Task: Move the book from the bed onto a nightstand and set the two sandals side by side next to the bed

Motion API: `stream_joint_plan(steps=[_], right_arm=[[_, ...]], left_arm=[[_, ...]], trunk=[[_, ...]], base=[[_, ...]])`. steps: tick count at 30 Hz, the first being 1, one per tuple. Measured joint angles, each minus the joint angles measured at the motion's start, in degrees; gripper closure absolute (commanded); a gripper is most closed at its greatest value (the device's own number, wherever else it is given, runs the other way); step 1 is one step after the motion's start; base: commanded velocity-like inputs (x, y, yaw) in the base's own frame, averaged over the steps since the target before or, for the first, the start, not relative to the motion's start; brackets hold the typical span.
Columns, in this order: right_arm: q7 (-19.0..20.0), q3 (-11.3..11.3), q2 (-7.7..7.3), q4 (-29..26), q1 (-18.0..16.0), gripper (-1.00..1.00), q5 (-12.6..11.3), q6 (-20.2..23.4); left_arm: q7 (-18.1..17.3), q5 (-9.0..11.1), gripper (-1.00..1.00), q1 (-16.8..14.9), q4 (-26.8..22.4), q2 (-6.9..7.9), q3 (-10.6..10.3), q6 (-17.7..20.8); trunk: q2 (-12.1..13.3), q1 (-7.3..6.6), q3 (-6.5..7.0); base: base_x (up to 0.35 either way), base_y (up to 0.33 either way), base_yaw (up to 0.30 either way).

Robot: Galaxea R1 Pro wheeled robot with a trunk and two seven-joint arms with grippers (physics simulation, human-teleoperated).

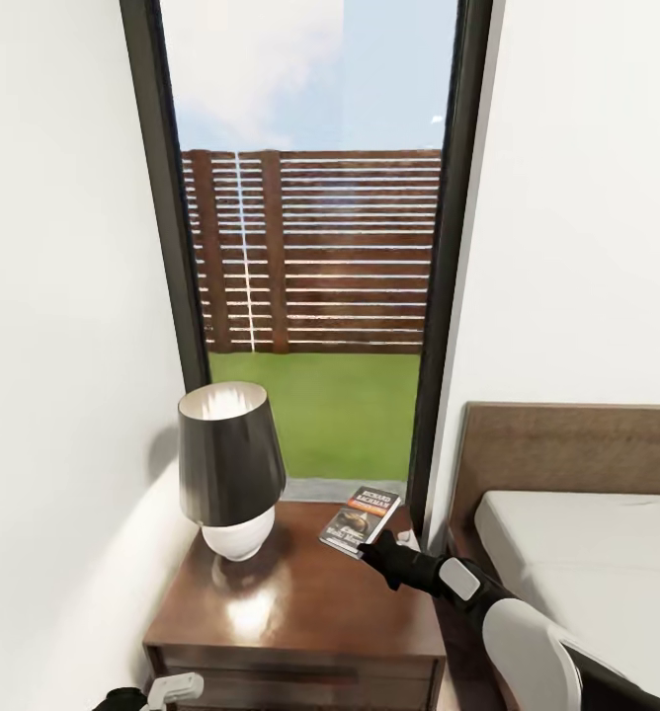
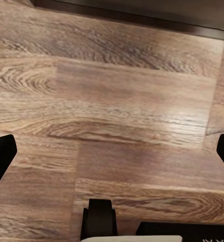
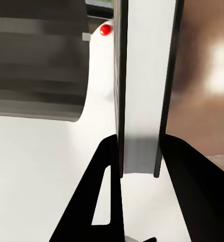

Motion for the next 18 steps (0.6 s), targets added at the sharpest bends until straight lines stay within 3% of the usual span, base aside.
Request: stream_joint_plan(steps=[18], right_arm=[[-1.0, 0.0, -0.04, -0.2, 0.0, 1.0, -0.3, -0.3]], left_arm=[[0.0, 0.0, -1.0, 0.0, 0.1, -0.24, -0.2, 0.0]], trunk=[[-7.2, 3.95, -3.23]], base=[[0.0, 0.0, 0.0]])
